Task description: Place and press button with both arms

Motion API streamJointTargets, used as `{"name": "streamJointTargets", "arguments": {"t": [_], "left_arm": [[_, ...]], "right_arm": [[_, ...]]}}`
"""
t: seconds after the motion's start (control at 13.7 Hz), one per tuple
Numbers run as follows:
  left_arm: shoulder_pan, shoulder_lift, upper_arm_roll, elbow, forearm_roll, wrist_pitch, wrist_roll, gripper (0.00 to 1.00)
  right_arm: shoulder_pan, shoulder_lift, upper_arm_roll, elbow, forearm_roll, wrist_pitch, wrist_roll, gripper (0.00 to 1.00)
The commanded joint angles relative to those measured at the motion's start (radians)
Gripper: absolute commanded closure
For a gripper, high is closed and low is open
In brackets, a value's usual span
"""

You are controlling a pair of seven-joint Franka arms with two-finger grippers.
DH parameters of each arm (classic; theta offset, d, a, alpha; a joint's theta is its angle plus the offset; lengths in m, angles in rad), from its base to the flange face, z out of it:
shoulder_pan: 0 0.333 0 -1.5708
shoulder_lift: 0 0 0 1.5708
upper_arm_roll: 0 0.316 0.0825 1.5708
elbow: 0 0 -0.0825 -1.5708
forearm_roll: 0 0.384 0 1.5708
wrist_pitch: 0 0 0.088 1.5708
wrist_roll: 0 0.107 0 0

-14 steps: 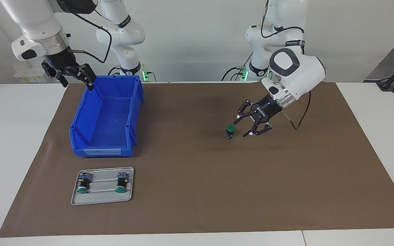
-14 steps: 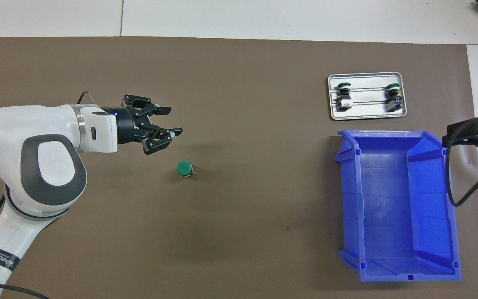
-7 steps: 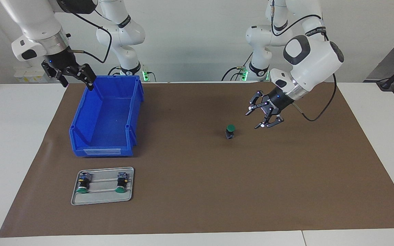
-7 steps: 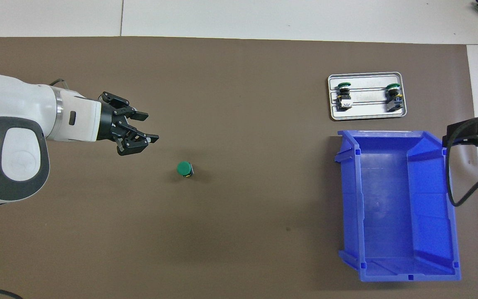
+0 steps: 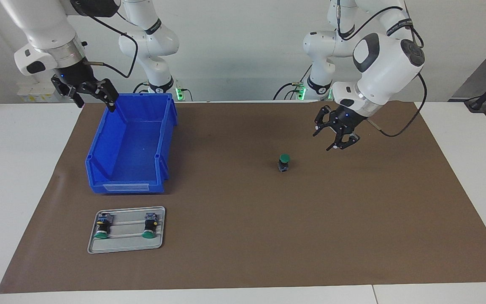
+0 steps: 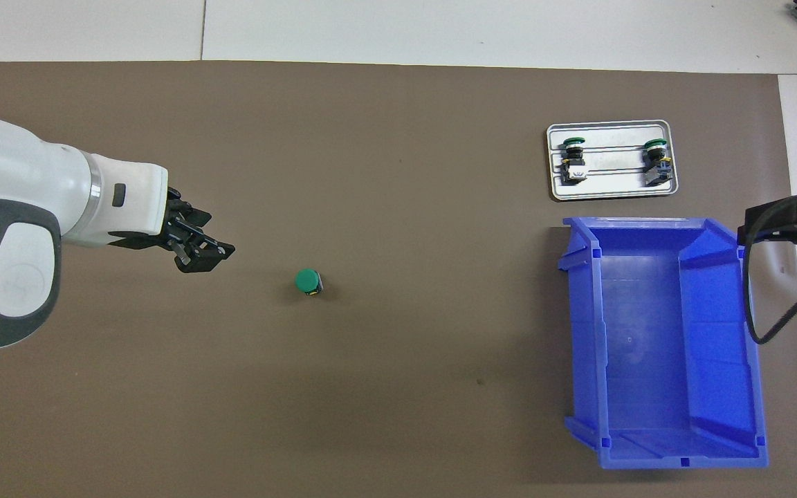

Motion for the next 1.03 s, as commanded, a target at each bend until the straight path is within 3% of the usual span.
{"name": "streamJointTargets", "arguments": {"t": [0.0,0.29,0.37,0.73,0.95], "left_arm": [[0.02,-0.045,0.002,0.0,0.085,-0.055,-0.133,0.37],[0.061,-0.089,0.004,0.0,0.19,-0.152,-0.248,0.3],[0.061,-0.095,0.002,0.0,0.237,-0.163,-0.296,0.21],[0.076,-0.138,0.002,-0.007,0.281,-0.176,-0.501,0.19],[0.102,-0.166,0.002,-0.006,0.282,-0.249,-0.601,0.19]], "right_arm": [[-0.004,-0.023,0.008,-0.024,-0.001,-0.002,0.009,0.0],[-0.004,-0.023,0.008,-0.024,-0.001,-0.002,0.007,0.0],[-0.004,-0.023,0.008,-0.024,-0.001,-0.002,0.009,0.0],[-0.004,-0.023,0.008,-0.024,-0.001,-0.002,0.007,0.0],[-0.004,-0.023,0.008,-0.024,-0.001,-0.002,0.007,0.0]]}}
